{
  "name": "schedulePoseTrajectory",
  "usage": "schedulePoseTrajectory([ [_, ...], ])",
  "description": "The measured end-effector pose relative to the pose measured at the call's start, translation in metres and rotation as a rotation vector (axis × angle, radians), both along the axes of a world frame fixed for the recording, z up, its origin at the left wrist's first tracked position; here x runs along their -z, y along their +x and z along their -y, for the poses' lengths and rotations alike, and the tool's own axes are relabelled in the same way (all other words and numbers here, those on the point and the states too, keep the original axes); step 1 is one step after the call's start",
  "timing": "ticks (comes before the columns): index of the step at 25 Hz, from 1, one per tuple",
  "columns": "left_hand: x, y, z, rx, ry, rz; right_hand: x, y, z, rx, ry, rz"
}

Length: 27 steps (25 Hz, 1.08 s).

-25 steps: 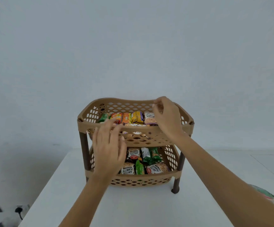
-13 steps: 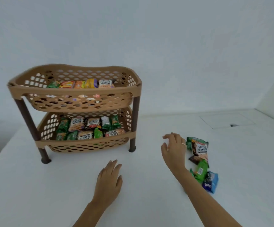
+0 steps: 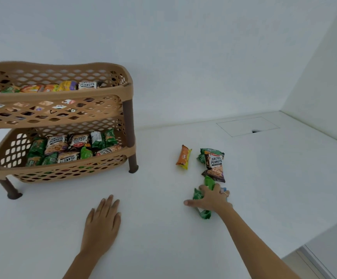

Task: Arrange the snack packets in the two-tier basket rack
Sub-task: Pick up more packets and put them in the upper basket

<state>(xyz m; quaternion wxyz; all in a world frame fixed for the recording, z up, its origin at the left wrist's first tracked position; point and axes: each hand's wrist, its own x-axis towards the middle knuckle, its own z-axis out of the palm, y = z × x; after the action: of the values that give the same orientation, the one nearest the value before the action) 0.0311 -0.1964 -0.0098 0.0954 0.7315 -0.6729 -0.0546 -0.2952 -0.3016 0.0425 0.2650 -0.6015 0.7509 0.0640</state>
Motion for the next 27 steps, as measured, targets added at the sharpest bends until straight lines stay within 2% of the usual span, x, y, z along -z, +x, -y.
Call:
schedulePoseTrajectory([
  [3, 0.003, -0.009, 0.003, -0.084, 0.031, -0.071, 0.002, 0.018, -0.014, -0.047, -0.094, -0.066],
  [5, -0.003, -0.024, 0.003, -0.08, 0.05, -0.232, 0.004, 0.032, -0.024, -0.036, -0.177, -0.027],
  [6, -0.009, -0.036, 0.002, -0.048, 0.042, -0.353, 0.004, 0.04, -0.029, -0.023, -0.211, 0.019],
  [8, -0.026, -0.063, 0.0, 0.011, 0.097, -0.732, 0.003, 0.058, -0.038, 0.025, -0.273, 0.183],
  [10, -0.045, -0.086, 0.0, 0.012, 0.31, -1.089, 0.002, 0.078, -0.044, 0.06, -0.305, 0.363],
  [12, -0.051, -0.098, 0.005, 0.028, 0.46, -1.27, 0.002, 0.095, -0.048, 0.054, -0.288, 0.442],
  [13, -0.051, -0.1, 0.008, 0.029, 0.459, -1.317, 0.003, 0.101, -0.049, 0.043, -0.266, 0.449],
  [15, -0.048, -0.096, 0.012, -0.006, 0.364, -1.319, 0.003, 0.108, -0.047, 0.011, -0.238, 0.478],
  [19, -0.036, -0.075, 0.018, -0.17, 0.226, -1.251, 0.008, 0.11, -0.039, -0.072, -0.308, 0.678],
  [23, -0.033, -0.051, 0.022, -0.359, 0.139, -1.198, 0.011, 0.11, -0.031, -0.07, -0.327, 0.532],
  [25, -0.041, -0.041, 0.022, -0.37, 0.087, -1.175, 0.007, 0.112, -0.03, -0.007, -0.381, 0.46],
  [27, -0.058, -0.033, 0.023, -0.334, 0.008, -1.17, 0.001, 0.115, -0.026, -0.016, -0.484, 0.516],
])
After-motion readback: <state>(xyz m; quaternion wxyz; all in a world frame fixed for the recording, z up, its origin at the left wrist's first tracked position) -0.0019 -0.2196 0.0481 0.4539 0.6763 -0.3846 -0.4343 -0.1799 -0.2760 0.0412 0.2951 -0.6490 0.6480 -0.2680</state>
